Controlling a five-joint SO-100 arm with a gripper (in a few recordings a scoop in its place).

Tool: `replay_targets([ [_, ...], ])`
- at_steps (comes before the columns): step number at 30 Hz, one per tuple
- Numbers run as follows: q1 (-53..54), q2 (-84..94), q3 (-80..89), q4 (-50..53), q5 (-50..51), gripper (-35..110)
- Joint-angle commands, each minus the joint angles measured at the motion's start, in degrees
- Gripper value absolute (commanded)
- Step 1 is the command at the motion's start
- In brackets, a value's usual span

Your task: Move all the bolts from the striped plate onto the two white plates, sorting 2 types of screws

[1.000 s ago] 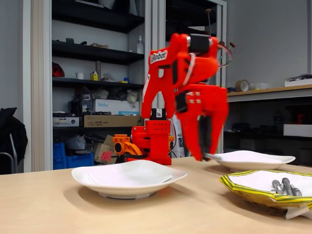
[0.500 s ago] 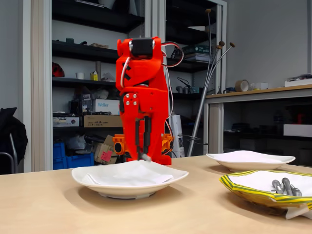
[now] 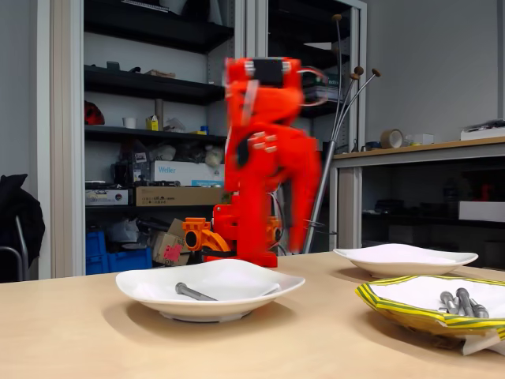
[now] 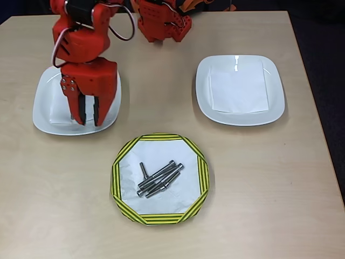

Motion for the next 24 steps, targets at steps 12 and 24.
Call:
replay_targets([
  [12, -17.1, -5.0, -3.6, -11.4, 13.7, 13],
  [24, -16.8, -9.8, 1.1, -18.6, 13.9, 12],
])
